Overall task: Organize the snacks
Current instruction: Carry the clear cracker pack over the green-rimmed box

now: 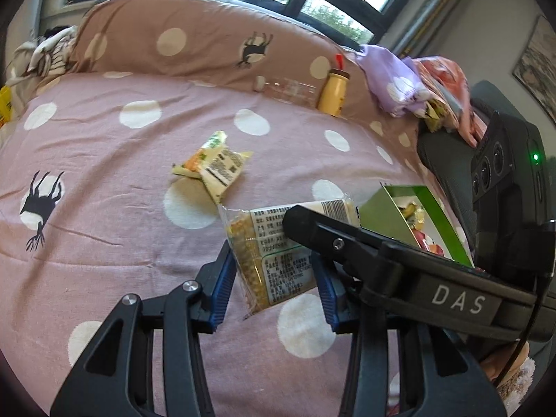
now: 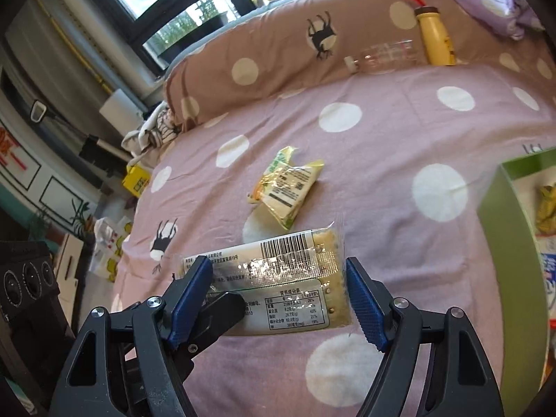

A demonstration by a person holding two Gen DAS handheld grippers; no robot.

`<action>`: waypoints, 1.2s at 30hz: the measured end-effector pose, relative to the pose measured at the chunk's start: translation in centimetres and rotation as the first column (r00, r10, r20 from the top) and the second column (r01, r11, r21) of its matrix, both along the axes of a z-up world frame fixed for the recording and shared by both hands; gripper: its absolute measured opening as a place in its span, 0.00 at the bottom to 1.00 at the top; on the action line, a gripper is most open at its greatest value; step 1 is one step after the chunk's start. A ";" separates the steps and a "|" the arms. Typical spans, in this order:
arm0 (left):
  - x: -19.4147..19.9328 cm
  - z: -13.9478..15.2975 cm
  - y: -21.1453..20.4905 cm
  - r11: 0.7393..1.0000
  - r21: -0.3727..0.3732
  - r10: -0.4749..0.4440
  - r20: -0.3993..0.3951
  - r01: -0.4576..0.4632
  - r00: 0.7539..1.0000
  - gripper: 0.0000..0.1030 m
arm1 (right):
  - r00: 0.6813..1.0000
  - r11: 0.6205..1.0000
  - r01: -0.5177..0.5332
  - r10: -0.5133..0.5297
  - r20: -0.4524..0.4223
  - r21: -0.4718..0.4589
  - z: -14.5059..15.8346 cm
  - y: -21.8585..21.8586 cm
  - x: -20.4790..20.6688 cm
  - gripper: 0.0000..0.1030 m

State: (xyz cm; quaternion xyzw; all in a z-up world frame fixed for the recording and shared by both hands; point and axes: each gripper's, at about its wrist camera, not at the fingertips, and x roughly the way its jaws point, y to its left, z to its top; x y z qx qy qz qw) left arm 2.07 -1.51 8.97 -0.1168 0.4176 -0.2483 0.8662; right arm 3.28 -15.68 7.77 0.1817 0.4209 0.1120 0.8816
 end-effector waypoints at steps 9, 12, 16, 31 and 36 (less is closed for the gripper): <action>-0.9 0.5 -1.6 1.000 0.001 -0.029 0.014 0.029 0.999 0.43 | 0.999 0.999 0.048 -0.048 0.013 -0.019 0.5 -1.3 -1.7 0.77; -1.3 1.4 -1.9 1.000 0.002 -0.024 0.040 0.024 0.999 0.43 | 0.999 0.999 0.037 -0.036 0.029 -0.025 1.1 -1.4 -2.0 0.77; -1.6 2.7 -3.1 0.999 0.003 -0.038 0.081 0.038 0.996 0.42 | 0.997 0.999 0.045 -0.044 0.066 -0.021 2.4 -2.4 -2.5 0.77; -2.0 6.8 -13.2 0.975 0.056 -0.219 0.154 0.213 0.964 0.42 | 0.956 0.965 0.251 -0.260 0.138 0.074 5.7 -12.3 -6.5 0.77; -2.1 7.1 -16.1 0.960 0.066 -0.278 0.150 0.271 0.949 0.42 | 0.936 0.943 0.318 -0.329 0.129 0.098 5.9 -15.2 -7.6 0.77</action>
